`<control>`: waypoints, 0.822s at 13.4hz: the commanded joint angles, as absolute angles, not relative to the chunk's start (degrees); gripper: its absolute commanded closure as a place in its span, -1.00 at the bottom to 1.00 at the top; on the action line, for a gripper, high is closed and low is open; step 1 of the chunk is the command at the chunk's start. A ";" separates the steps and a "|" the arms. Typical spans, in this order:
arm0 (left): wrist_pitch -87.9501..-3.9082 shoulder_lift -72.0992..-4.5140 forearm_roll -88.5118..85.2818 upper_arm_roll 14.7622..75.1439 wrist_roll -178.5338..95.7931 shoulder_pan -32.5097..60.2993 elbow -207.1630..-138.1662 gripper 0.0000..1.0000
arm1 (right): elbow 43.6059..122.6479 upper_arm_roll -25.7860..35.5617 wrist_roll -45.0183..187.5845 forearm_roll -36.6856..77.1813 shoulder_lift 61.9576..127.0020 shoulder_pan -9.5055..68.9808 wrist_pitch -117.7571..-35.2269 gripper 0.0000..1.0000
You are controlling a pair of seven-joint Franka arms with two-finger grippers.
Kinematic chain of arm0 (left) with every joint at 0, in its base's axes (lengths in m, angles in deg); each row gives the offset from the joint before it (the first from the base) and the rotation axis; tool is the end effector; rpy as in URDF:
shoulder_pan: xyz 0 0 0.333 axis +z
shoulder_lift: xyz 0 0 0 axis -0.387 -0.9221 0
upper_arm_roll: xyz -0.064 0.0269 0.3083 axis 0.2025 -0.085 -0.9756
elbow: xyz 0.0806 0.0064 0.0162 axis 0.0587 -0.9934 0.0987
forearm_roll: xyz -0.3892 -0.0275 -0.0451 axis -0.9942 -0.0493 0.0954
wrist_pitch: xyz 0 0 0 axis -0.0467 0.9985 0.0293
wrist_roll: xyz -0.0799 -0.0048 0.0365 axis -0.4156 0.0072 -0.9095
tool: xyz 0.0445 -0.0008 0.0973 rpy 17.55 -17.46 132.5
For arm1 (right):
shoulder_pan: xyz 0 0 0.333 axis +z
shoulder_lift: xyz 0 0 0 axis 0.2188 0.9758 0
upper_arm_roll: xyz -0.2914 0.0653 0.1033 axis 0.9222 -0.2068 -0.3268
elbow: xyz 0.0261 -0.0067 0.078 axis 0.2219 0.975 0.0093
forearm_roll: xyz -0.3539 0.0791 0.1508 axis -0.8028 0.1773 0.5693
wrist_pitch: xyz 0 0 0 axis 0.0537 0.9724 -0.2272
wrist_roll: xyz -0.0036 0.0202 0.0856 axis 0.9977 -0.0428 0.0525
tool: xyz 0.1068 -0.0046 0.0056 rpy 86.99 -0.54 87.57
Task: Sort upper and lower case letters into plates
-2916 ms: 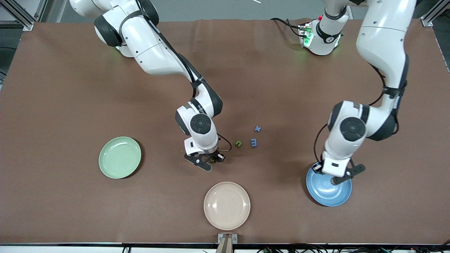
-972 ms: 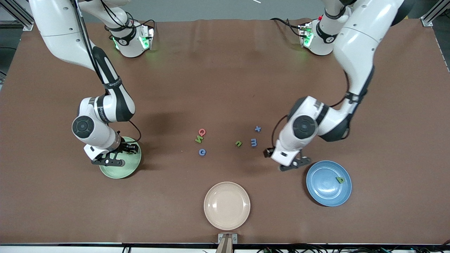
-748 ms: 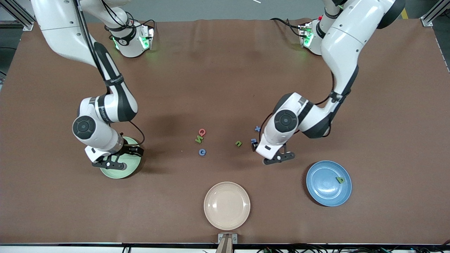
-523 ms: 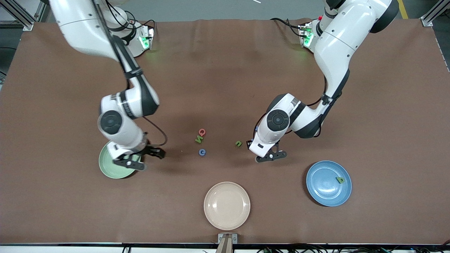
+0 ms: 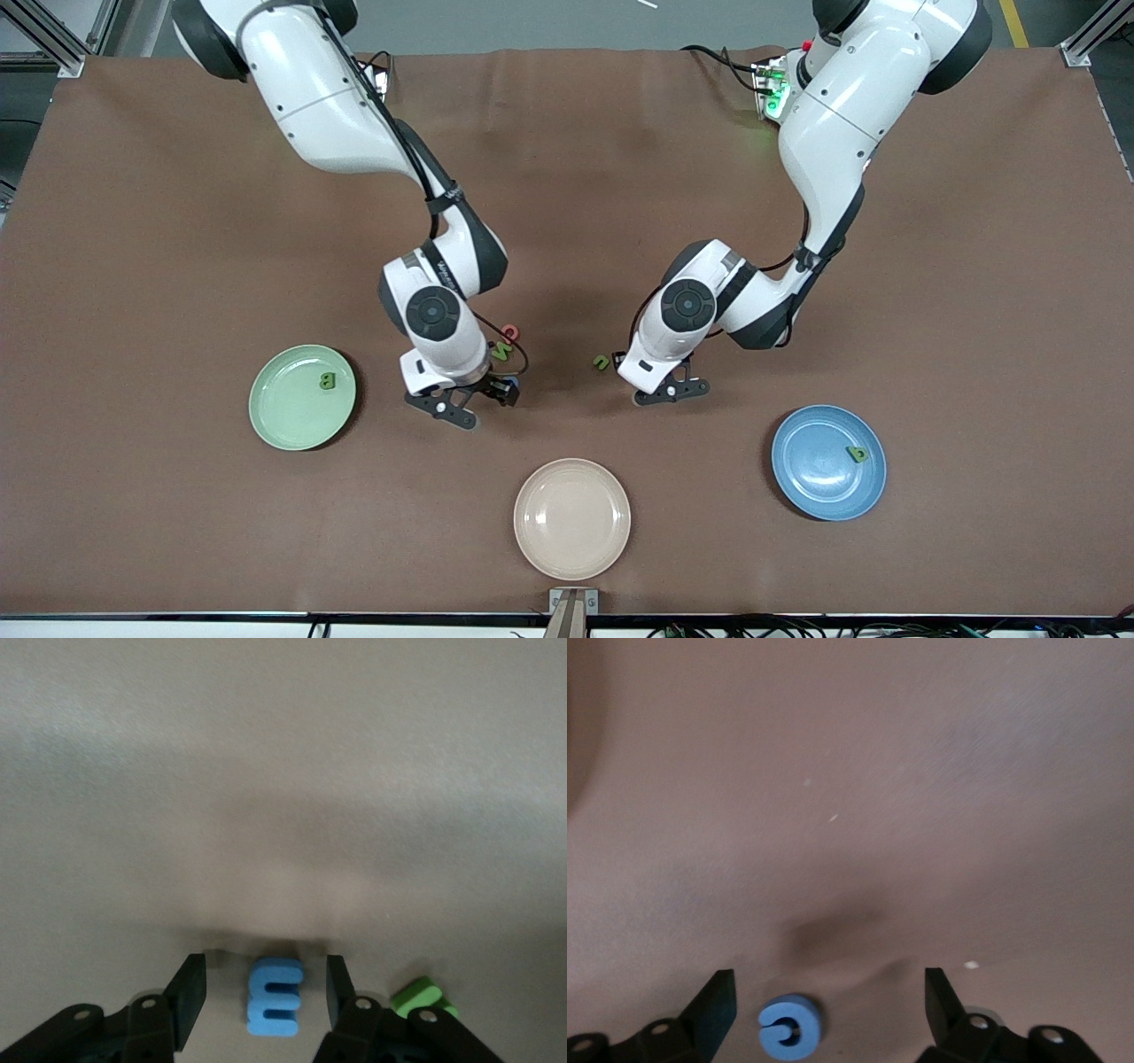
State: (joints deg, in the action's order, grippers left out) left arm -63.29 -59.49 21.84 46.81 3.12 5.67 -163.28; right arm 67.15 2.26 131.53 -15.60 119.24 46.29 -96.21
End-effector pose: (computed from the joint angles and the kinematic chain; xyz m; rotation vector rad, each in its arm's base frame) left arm 0.5786 -0.3915 0.1801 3.0705 0.2575 -0.0657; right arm 0.6231 0.3801 0.1911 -3.0395 0.6492 -0.1037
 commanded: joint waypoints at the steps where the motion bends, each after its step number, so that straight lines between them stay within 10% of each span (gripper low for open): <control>1: -63.68 -59.27 22.23 46.58 3.51 5.10 -164.35 -0.16 | 64.00 2.78 135.54 -16.07 121.90 48.05 -96.05 -0.69; 8: -63.68 -58.65 22.32 46.49 2.63 5.54 -164.71 0.94 | 64.61 2.78 135.64 -15.89 121.38 49.99 -95.26 -0.10; 11: -63.24 -56.81 23.63 46.05 -1.66 8.34 -164.27 0.95 | 64.88 2.87 135.46 -16.51 121.46 49.38 -95.34 -0.02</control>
State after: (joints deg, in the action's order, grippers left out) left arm -63.41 -58.94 22.12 46.35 1.35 6.23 -163.75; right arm 64.71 2.74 135.26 -15.66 121.52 49.78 -95.39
